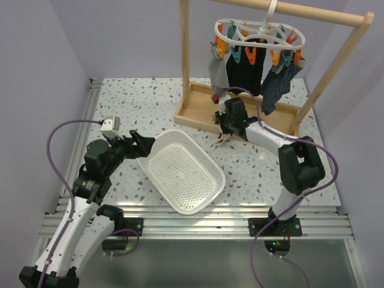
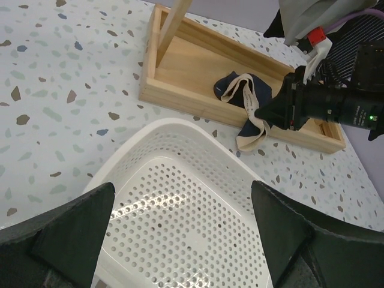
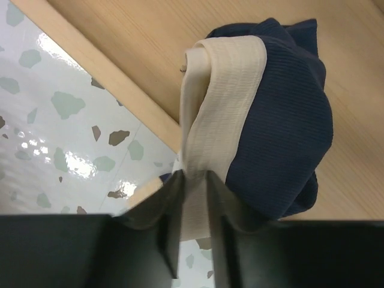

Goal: Remove the underwear clipped to the hanger

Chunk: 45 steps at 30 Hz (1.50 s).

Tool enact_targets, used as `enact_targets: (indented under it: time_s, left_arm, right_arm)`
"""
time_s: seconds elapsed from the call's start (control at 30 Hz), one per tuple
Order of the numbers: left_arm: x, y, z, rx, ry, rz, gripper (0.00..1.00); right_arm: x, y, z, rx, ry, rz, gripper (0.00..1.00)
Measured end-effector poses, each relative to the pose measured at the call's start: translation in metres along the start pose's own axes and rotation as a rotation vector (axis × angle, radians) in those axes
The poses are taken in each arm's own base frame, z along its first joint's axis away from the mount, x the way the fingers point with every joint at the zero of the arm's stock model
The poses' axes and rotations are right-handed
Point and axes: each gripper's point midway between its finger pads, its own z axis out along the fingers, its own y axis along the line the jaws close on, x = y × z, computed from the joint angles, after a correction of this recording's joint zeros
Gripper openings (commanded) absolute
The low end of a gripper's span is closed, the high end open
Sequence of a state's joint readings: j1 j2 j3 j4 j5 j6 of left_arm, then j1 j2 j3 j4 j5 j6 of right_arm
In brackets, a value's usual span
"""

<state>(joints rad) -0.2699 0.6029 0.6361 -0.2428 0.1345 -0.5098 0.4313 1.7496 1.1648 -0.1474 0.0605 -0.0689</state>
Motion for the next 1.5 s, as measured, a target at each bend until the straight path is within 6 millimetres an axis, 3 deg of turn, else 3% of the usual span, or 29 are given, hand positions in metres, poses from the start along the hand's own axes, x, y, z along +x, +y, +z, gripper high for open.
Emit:
enact_targets:
  time_s: [0.1, 0.27, 0.37, 0.5, 0.63, 0.7, 0.8, 0.87, 0.97, 1.17, 1.3, 1.5]
  left_arm:
    - [0.001, 0.001, -0.001, -0.004, 0.004, -0.005, 1.0]
    - [0.001, 0.0, -0.001, -0.004, 0.003, -0.007, 1.0]
    - [0.001, 0.0, -0.001, -0.003, 0.003, -0.006, 1.0]
    - [0.001, 0.0, -0.002, -0.002, 0.002, -0.003, 1.0]
    - [0.002, 0.0, -0.004, 0.004, -0.007, 0.007, 1.0]
    - [0.0, -0.001, -0.007, 0.011, -0.018, 0.018, 1.0]
    - [-0.002, -0.003, -0.011, 0.031, -0.038, 0.041, 1.0]
    - [-0.006, -0.007, -0.016, 0.047, -0.063, 0.063, 1.0]
    - [-0.017, -0.013, -0.024, 0.073, -0.116, 0.097, 1.0]
    - [-0.029, -0.02, -0.036, 0.102, -0.176, 0.138, 1.0]
    - [-0.03, -0.022, -0.04, 0.11, -0.187, 0.14, 1.0]
    - [-0.033, -0.025, -0.048, 0.121, -0.209, 0.135, 1.0]
  right_arm:
    - [-0.004, 0.001, 0.0, -0.002, -0.017, 0.002, 0.0]
    - [-0.009, 0.002, -0.009, -0.02, -0.046, -0.018, 0.0]
    - [-0.018, 0.009, -0.029, -0.084, -0.071, -0.078, 0.0]
    - [-0.037, 0.033, -0.086, -0.275, -0.161, -0.251, 0.0]
    - [-0.06, 0.064, -0.172, -0.475, -0.355, -0.442, 0.0]
    - [-0.064, 0.078, -0.205, -0.561, -0.424, -0.503, 0.0]
    - [-0.071, 0.103, -0.244, -0.697, -0.496, -0.568, 0.0]
    - [-0.072, 0.121, -0.26, -0.78, -0.516, -0.592, 0.0]
    - [-0.062, 0.148, -0.272, -0.892, -0.505, -0.619, 0.0]
    - [-0.032, 0.196, -0.276, -1.043, -0.427, -0.658, 0.0]
    - [-0.014, 0.217, -0.269, -1.091, -0.367, -0.666, 0.0]
    - [-0.013, 0.24, -0.258, -1.104, -0.343, -0.653, 0.0]
